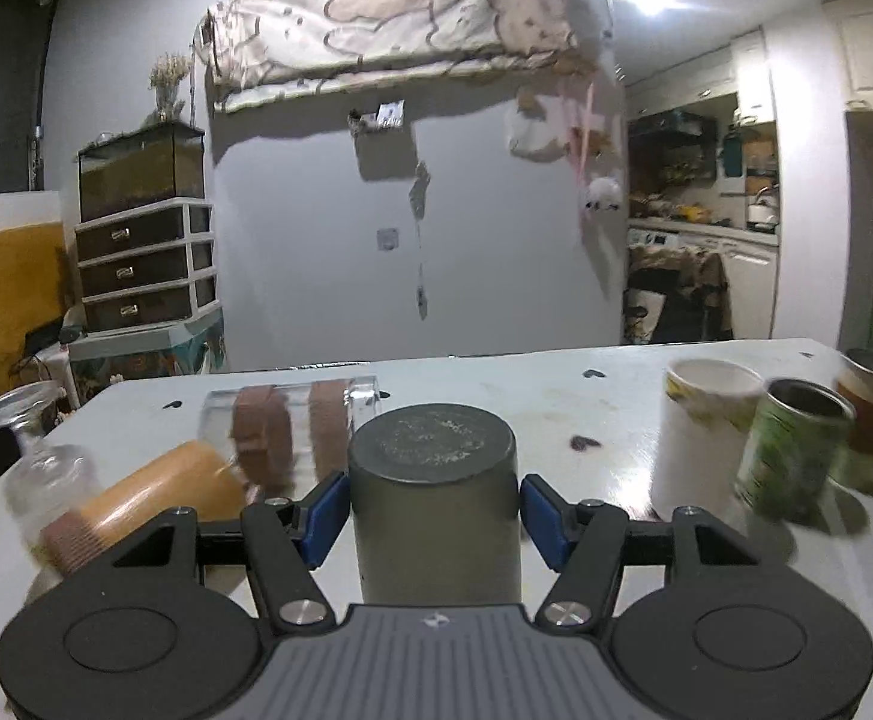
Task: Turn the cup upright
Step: 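Lift the grey tumbler off the table with the left tool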
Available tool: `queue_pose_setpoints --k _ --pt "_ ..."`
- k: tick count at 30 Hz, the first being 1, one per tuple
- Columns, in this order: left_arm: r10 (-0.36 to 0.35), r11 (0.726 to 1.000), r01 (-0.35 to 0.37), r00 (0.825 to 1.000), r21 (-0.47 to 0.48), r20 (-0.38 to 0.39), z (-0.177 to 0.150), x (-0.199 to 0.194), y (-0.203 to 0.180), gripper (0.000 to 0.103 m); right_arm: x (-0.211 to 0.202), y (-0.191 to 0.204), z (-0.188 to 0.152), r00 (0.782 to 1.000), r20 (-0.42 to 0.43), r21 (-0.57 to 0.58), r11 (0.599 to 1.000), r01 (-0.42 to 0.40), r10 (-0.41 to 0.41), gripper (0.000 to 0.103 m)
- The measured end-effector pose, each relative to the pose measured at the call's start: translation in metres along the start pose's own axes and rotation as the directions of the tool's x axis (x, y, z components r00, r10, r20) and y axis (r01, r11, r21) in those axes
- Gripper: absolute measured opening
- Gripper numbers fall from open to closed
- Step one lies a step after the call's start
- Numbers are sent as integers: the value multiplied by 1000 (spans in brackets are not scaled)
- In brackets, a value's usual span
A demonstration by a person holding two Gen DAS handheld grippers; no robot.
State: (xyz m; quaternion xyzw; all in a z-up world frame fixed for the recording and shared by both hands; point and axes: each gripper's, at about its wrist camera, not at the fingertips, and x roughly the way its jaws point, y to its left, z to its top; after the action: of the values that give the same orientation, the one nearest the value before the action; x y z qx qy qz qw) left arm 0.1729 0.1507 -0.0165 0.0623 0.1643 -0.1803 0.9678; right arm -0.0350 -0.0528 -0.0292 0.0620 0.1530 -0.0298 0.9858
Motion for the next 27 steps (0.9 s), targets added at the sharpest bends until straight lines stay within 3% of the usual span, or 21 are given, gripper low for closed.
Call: queue_pose_setpoints --k 9,14,16,17,20,23,27 --pt "-99 994 99 995 51 7 -30 -80 2 63 4 17 1 999 -5 -20 999 -48 48 103" --pt "-196 979 199 979 48 -52 -21 -87 5 63 16 35 -2 985 -55 -32 986 -164 163 103" --pt "-227 971 232 971 64 -76 -16 -86 3 70 23 44 -5 977 -79 -47 978 -202 198 103" --pt "-228 970 233 971 66 -77 -19 -88 1 81 26 49 -7 974 -90 -55 976 -212 207 103" --pt "-220 968 225 974 108 -55 -13 -88 -6 83 39 62 -14 964 -132 -82 967 -242 230 99" --pt "-219 969 225 974 105 -60 -4 -80 -8 80 52 79 -20 951 -178 -110 955 -274 253 87" --pt "-225 969 235 968 80 -114 2 -65 -7 61 61 98 -25 932 -208 -139 934 -329 297 71"
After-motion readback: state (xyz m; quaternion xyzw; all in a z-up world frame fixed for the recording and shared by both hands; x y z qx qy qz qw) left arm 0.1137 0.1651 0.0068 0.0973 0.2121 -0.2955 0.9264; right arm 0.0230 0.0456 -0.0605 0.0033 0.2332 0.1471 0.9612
